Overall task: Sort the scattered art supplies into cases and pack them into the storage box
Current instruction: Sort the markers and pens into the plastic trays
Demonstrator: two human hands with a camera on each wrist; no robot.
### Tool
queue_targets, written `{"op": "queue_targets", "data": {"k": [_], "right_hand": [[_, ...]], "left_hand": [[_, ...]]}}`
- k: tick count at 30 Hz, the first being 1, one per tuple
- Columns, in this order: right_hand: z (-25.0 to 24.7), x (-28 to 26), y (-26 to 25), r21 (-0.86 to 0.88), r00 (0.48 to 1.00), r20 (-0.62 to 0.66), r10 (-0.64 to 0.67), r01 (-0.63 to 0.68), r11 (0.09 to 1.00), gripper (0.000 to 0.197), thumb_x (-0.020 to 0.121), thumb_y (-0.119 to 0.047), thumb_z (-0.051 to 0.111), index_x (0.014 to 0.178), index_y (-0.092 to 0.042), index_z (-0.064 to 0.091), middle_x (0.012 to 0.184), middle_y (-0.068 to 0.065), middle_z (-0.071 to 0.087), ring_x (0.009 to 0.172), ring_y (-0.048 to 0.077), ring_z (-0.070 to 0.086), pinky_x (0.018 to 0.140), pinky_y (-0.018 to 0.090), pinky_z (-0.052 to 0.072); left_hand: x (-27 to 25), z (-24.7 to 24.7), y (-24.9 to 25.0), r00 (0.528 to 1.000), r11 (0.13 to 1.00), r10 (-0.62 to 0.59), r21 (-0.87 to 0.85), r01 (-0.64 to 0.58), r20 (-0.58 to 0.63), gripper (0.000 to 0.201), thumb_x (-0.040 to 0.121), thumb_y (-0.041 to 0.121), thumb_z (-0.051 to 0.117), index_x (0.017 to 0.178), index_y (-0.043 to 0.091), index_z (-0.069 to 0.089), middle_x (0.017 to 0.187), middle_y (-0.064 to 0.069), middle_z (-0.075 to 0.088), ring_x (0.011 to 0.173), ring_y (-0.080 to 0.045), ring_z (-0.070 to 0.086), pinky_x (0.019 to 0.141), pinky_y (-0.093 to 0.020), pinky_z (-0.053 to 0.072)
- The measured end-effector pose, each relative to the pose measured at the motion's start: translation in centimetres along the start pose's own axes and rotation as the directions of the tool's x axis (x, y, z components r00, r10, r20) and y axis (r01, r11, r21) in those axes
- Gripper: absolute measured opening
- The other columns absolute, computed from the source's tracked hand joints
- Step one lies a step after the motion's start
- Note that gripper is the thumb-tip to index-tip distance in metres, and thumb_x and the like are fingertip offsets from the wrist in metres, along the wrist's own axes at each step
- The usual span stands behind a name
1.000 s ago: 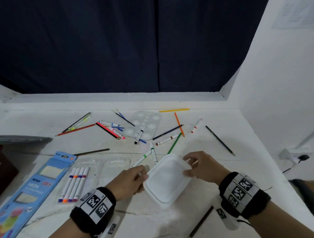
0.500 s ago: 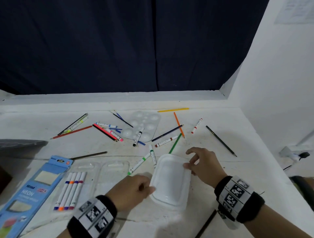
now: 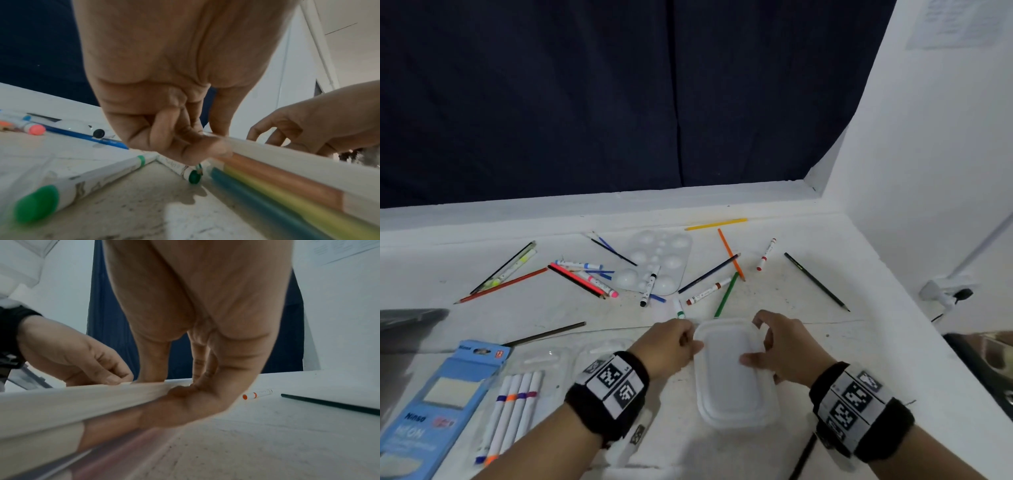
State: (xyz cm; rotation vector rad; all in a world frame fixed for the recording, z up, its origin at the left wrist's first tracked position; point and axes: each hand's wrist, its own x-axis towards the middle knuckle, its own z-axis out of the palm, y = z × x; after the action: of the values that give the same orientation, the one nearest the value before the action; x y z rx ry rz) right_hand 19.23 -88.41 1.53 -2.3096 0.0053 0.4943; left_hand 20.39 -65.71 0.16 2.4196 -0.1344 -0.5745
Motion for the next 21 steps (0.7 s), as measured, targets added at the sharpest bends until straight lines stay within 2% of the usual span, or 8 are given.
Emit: {"op": "queue_targets", "data": {"k": [4, 7, 8, 10, 12, 15, 18, 21], "right_hand": [[0.0, 0.5, -0.9, -0.084, 1.000, 0.015, 0.018, -0.017, 0.996, 0.049, 0.073, -0.019, 0.086, 0.105, -0.010, 0.050, 0.082, 0.002, 0.052, 0.063, 0.019, 0.057, 0.043, 0.027, 0.053], [-0.2, 0.2, -1.7, -0.115, 0.998, -0.006, 0.057, -0.058, 0.992, 0.049, 0.072, -0.021, 0.087, 0.107, -0.011, 0.053, 0.083, 0.000, 0.051, 0.061, 0.017, 0.056, 0.044, 0.026, 0.052], [-0.3, -0.2, -1.9, -0.141, 0.998, -0.026, 0.065, -0.068, 0.988, 0.050, 0.073, -0.023, 0.087, 0.110, -0.013, 0.055, 0.085, -0.001, 0.053, 0.062, 0.017, 0.057, 0.048, 0.027, 0.053], [0.1, -1.1, -2.3, -0.267, 0.995, -0.092, 0.034, -0.058, 0.962, 0.056, 0.078, -0.035, 0.082, 0.123, -0.016, 0.055, 0.097, 0.001, 0.058, 0.079, 0.020, 0.060, 0.069, 0.031, 0.054], [1.1, -2.5, -3.2, -0.374, 0.990, -0.141, -0.009, -0.045, 0.926, 0.063, 0.087, -0.051, 0.067, 0.136, -0.017, 0.046, 0.112, 0.004, 0.058, 0.101, 0.023, 0.057, 0.082, 0.029, 0.045], [3.5, -3.9, -5.0, -0.379, 0.992, -0.123, 0.034, -0.079, 0.922, 0.096, 0.083, -0.075, 0.050, 0.152, -0.017, 0.019, 0.133, 0.011, 0.048, 0.116, 0.028, 0.055, 0.089, 0.032, 0.045], [5.4, -4.0, -5.6, -0.403, 0.989, -0.101, 0.103, -0.136, 0.905, 0.127, 0.067, -0.089, 0.051, 0.156, -0.015, -0.003, 0.151, 0.014, 0.029, 0.130, 0.035, 0.046, 0.101, 0.040, 0.046], [6.6, -4.2, -6.0, -0.448, 0.988, -0.085, 0.126, -0.151, 0.881, 0.141, 0.058, -0.091, 0.057, 0.155, -0.017, -0.013, 0.158, 0.009, 0.011, 0.136, 0.034, 0.035, 0.104, 0.045, 0.045]], "left_hand": [[0.7, -0.1, -0.2, 0.998, 1.000, -0.009, 0.006, 0.009, 0.054, 0.025, 0.097, 0.036, 0.060, 0.091, 0.012, 0.059, 0.076, 0.001, 0.067, 0.056, -0.007, 0.056, 0.057, -0.019, 0.043], [0.7, -0.3, 0.0, 1.000, 0.999, 0.006, 0.039, -0.007, 0.025, 0.025, 0.097, 0.037, 0.061, 0.086, 0.016, 0.056, 0.070, 0.004, 0.061, 0.059, -0.009, 0.056, 0.059, -0.022, 0.043], [0.6, -0.3, 0.0, 1.000, 0.998, 0.016, 0.058, -0.016, 0.013, 0.025, 0.097, 0.038, 0.060, 0.085, 0.016, 0.056, 0.072, 0.003, 0.062, 0.065, -0.012, 0.058, 0.064, -0.025, 0.045], [0.2, -0.2, 0.0, 0.999, 0.994, 0.040, 0.105, -0.041, 0.014, 0.028, 0.099, 0.040, 0.056, 0.091, 0.013, 0.059, 0.085, -0.003, 0.069, 0.081, -0.021, 0.065, 0.079, -0.032, 0.052], [-0.5, -0.1, -0.3, 0.997, 0.989, 0.062, 0.134, -0.066, 0.036, 0.031, 0.099, 0.044, 0.053, 0.095, 0.014, 0.061, 0.092, -0.005, 0.073, 0.086, -0.023, 0.067, 0.086, -0.038, 0.054], [-2.1, -0.9, -1.2, 0.995, 0.994, 0.087, 0.061, -0.090, 0.052, 0.029, 0.098, 0.048, 0.052, 0.090, 0.022, 0.061, 0.084, -0.001, 0.075, 0.067, -0.010, 0.061, 0.077, -0.030, 0.052], [-4.1, -2.4, -2.5, 0.995, 0.995, 0.096, -0.022, -0.096, -0.013, 0.025, 0.097, 0.048, 0.053, 0.091, 0.026, 0.063, 0.080, 0.001, 0.074, 0.059, -0.007, 0.058, 0.068, -0.029, 0.051], [-6.2, -3.4, -4.4, 0.991, 0.986, 0.123, -0.109, -0.129, -0.056, 0.023, 0.096, 0.048, 0.055, 0.088, 0.027, 0.061, 0.075, 0.002, 0.073, 0.055, -0.004, 0.057, 0.065, -0.026, 0.051]]}}
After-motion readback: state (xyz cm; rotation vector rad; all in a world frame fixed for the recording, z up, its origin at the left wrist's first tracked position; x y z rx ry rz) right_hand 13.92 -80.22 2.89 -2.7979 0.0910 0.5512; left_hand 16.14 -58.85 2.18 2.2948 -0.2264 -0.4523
